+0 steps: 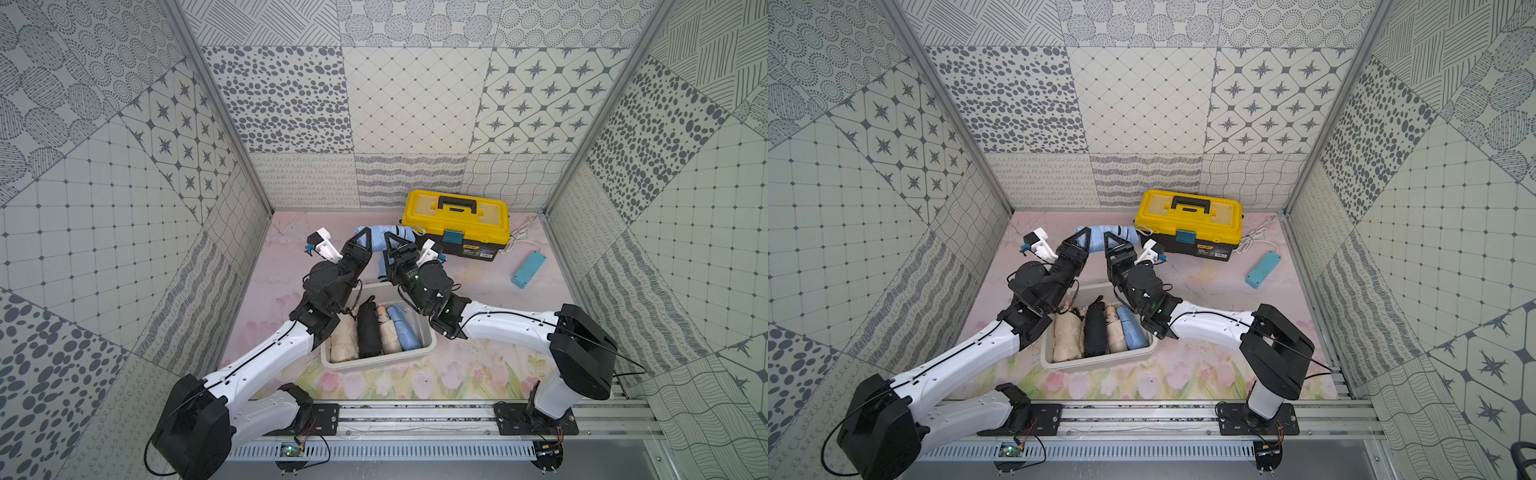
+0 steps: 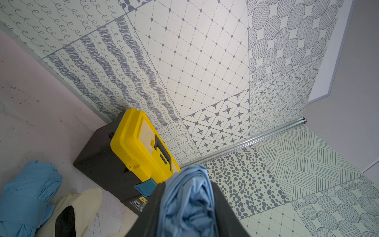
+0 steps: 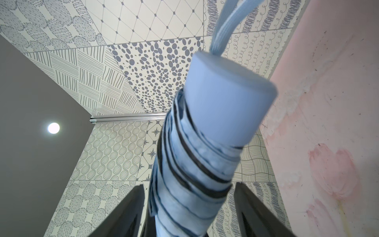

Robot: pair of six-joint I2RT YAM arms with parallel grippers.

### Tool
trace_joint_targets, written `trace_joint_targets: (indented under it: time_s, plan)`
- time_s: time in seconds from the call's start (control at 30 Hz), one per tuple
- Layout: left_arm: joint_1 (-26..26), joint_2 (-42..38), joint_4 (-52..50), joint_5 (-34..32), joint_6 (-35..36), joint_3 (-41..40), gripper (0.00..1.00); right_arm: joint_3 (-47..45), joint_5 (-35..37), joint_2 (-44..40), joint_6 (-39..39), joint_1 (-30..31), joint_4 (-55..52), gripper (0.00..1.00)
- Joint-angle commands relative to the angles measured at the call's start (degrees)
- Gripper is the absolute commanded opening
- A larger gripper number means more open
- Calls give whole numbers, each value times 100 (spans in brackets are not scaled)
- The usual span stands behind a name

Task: Put the umbrella into the storage box
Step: Pick up the umbrella from the center of the board, then place the umbrella in the storage box.

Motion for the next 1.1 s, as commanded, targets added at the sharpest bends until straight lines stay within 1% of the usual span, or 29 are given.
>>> trace_joint_targets:
  time_s: [0.0, 0.07, 0.17, 0.27, 0.33, 0.4, 0.47, 0.5, 0.53, 0.6, 0.7, 0.77, 0.83, 0.93, 0.97, 1.07]
  plan:
    - [-40, -121, 513, -70, -207, -7, 0, 288, -113, 142, -133, -82, 293, 63]
    - [-57, -147, 493, -72, -238, -34, 0, 377, -132, 176, -135, -101, 217, 57]
    - [-82, -193, 453, -72, -283, -76, 0, 484, -150, 263, -99, -109, 161, 50]
    - [-102, -252, 418, -106, -323, -129, 5, 523, -142, 303, -84, -118, 147, 40]
    - [-111, -305, 405, -106, -332, -172, 15, 515, -147, 302, -101, -118, 147, 34]
    - [-111, -366, 402, -110, -332, -247, 35, 475, -167, 265, -174, -123, 153, 29]
    - [-111, -447, 358, -131, -330, -351, 52, 387, -185, 195, -257, -143, 144, 26]
    - [-110, -512, 263, -172, -383, -413, 64, 316, -194, 139, -324, -163, 129, 25]
    - [-103, -578, 119, -215, -446, -465, 72, 236, -215, 70, -405, -184, 91, 24]
    - [-110, -760, -164, -259, -501, -577, 82, 18, -253, -157, -594, -232, -103, 22]
    - [-105, -1127, -750, -279, -436, -677, 88, -353, -370, -583, -869, -290, -562, 21]
    - [-111, -1415, -1343, -303, -302, -666, 90, -507, -634, -932, -1152, -344, -1153, 20]
    - [-97, -1707, -2079, -310, -89, -555, 90, -431, -922, -1328, -1746, -364, -2224, 19]
    - [-101, -2019, -3425, -304, 279, -211, 91, 71, -1330, -1732, -2910, -364, -4241, 17]
    - [-98, -2077, -3868, -284, 430, -68, 90, 285, -1423, -1777, -3182, -364, -4981, 16]
    - [-98, -2122, -5185, -276, 790, 389, 90, 741, -1762, -1810, -3701, -408, -6363, 15]
